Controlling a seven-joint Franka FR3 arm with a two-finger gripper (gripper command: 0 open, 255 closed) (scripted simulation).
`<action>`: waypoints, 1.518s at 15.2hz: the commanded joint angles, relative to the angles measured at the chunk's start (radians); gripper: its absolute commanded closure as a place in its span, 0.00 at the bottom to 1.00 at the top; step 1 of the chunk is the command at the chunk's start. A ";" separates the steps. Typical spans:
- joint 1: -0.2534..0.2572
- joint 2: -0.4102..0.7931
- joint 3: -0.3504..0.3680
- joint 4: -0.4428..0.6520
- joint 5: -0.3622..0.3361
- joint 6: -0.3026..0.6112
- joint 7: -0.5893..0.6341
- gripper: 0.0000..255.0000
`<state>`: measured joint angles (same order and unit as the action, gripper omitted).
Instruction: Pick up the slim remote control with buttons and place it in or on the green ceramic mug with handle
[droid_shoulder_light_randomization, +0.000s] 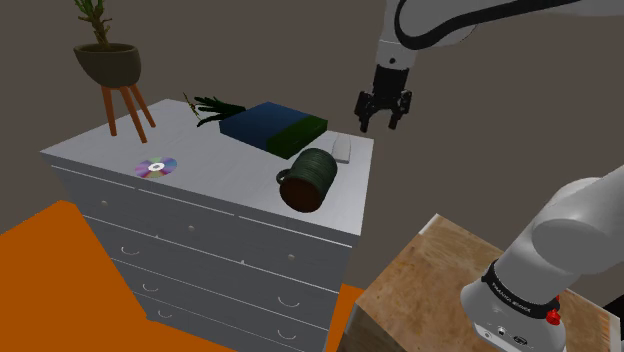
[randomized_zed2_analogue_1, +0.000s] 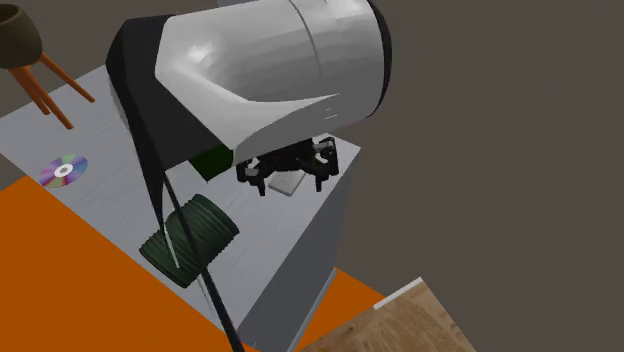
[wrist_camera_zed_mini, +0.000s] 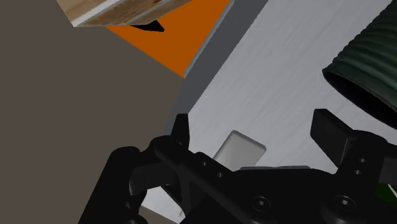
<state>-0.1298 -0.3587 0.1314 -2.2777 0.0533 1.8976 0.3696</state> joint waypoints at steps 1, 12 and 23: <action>-0.015 0.077 0.009 0.033 -0.006 0.046 0.060 0.00; -0.075 0.471 -0.012 0.279 -0.067 0.197 0.343 0.00; -0.089 0.679 -0.051 0.401 -0.085 0.287 0.458 0.00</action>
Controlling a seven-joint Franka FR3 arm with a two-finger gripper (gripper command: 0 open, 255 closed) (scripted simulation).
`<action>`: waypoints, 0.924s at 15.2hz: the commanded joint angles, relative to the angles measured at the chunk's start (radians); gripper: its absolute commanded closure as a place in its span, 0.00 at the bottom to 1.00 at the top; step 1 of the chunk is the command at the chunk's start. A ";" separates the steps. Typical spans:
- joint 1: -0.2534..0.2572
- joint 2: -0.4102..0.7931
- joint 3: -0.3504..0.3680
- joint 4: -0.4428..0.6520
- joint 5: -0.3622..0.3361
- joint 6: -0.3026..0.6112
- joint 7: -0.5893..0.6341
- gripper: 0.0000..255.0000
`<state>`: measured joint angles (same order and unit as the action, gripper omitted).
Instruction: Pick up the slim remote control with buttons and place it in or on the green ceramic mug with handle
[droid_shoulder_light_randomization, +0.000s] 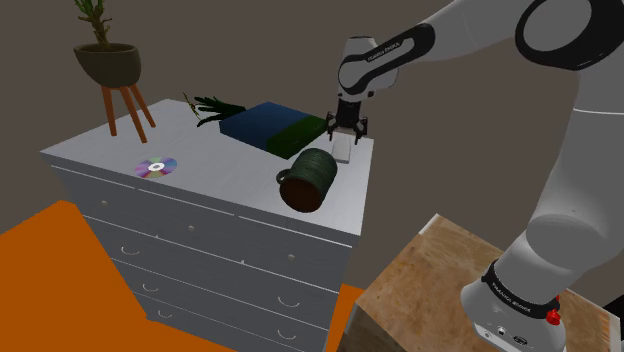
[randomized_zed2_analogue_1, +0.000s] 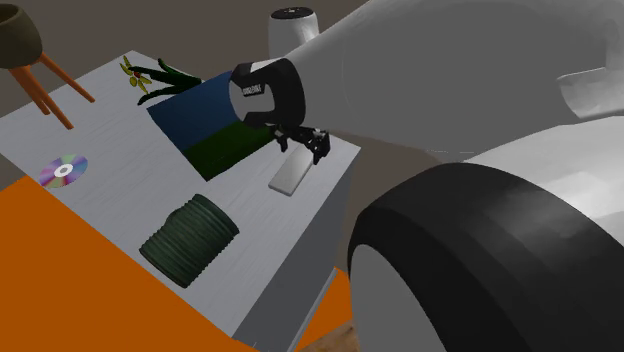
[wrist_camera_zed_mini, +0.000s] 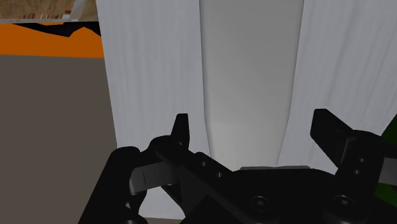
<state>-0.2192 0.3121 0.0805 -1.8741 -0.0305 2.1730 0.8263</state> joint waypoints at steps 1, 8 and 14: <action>0.001 0.015 -0.001 -0.008 -0.002 0.023 0.002 0.00; 0.001 0.025 -0.001 -0.015 -0.003 0.041 0.003 0.00; 0.001 0.025 -0.001 -0.015 -0.003 0.041 0.003 1.00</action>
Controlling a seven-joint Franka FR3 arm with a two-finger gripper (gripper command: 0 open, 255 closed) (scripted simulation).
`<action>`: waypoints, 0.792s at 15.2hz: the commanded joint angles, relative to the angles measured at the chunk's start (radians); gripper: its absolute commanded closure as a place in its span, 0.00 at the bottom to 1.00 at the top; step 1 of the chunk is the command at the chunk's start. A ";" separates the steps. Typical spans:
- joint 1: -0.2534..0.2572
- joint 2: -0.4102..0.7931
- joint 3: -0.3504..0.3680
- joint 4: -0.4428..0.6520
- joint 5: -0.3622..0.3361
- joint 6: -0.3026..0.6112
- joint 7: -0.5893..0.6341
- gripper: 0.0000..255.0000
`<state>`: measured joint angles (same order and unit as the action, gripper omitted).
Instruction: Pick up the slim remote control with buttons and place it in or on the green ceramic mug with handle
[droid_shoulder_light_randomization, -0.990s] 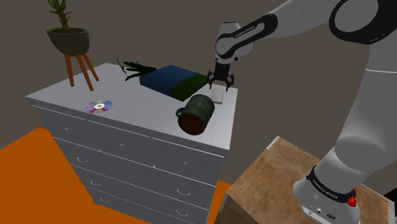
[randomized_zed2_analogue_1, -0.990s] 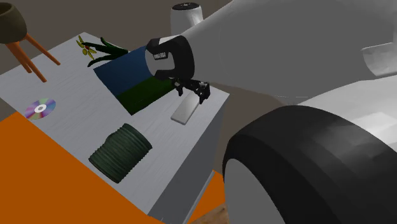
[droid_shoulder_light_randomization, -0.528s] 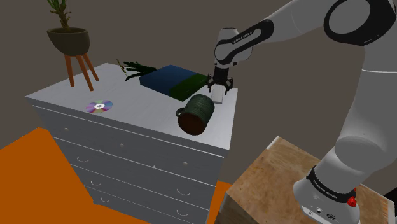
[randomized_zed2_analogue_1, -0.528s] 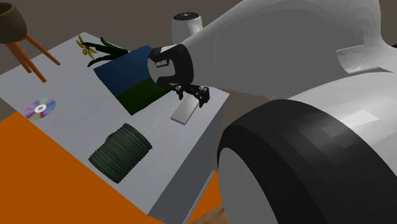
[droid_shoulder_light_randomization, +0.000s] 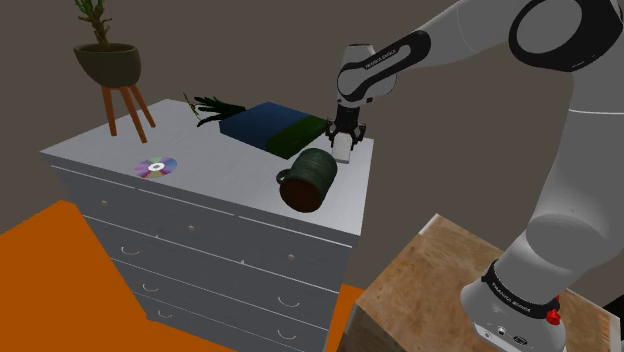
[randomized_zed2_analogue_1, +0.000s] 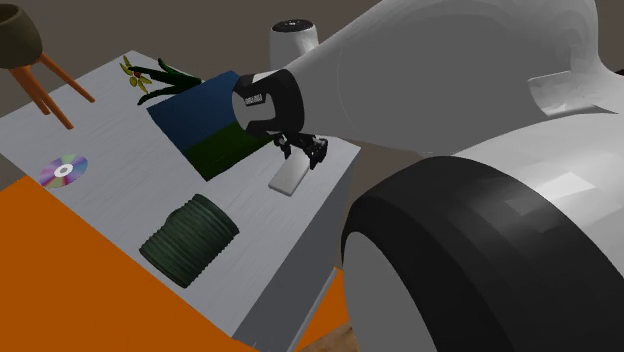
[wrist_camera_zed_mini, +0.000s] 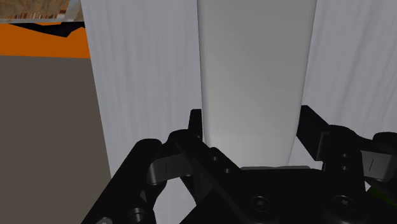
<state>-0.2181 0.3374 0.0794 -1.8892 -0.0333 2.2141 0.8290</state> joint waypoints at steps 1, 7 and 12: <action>0.000 0.000 0.000 0.000 0.000 0.000 0.000 1.00; 0.000 -0.007 0.000 0.004 0.001 -0.011 -0.001 1.00; -0.001 -0.039 0.002 0.029 0.004 -0.069 -0.003 1.00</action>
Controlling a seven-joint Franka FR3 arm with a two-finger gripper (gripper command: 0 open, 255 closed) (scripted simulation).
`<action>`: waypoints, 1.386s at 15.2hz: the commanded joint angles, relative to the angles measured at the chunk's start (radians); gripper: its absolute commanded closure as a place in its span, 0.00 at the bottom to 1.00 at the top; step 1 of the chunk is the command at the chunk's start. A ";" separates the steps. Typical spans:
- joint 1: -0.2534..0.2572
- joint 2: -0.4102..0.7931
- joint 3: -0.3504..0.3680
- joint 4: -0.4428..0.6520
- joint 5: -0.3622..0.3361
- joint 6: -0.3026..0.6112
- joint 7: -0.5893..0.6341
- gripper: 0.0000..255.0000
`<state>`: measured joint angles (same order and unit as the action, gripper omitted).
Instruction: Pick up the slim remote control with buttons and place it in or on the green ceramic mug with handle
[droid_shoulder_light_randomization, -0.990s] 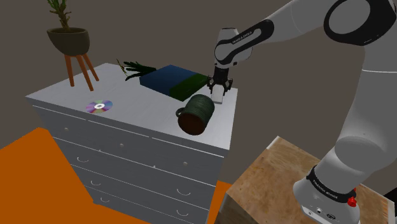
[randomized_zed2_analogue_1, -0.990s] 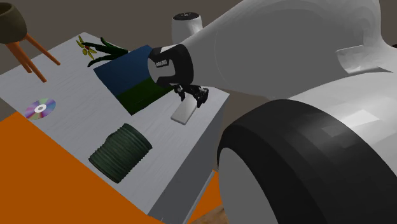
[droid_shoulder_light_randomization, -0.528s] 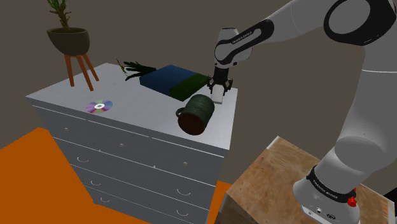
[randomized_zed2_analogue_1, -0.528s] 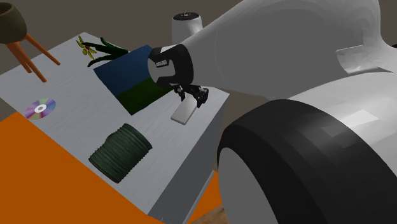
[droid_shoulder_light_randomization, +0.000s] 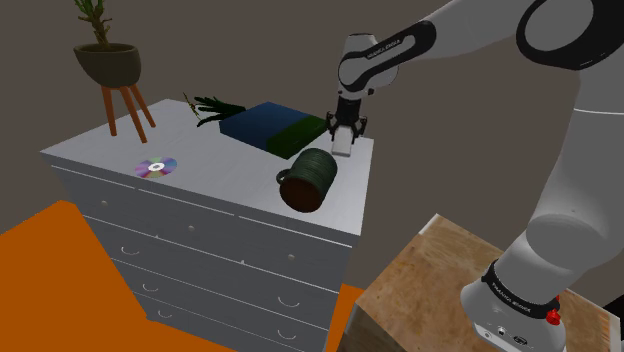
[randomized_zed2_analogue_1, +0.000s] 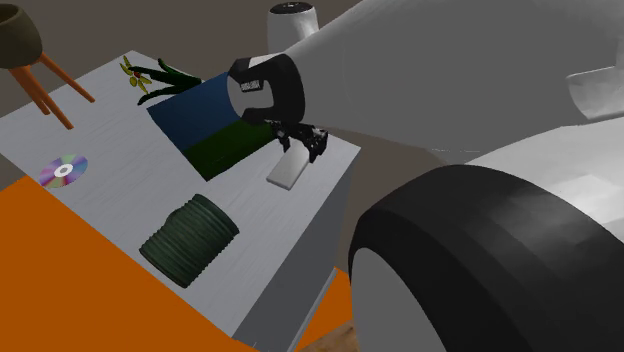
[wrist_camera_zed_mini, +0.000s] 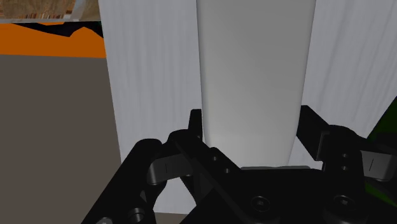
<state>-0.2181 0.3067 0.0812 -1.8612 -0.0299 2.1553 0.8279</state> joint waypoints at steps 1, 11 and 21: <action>-0.001 -0.014 0.000 0.007 0.002 -0.021 -0.002 1.00; -0.002 -0.064 0.002 0.077 0.007 -0.141 -0.006 1.00; -0.003 -0.095 0.003 0.171 0.011 -0.266 -0.008 1.00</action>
<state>-0.2219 0.2146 0.0832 -1.7011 -0.0190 1.9036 0.8178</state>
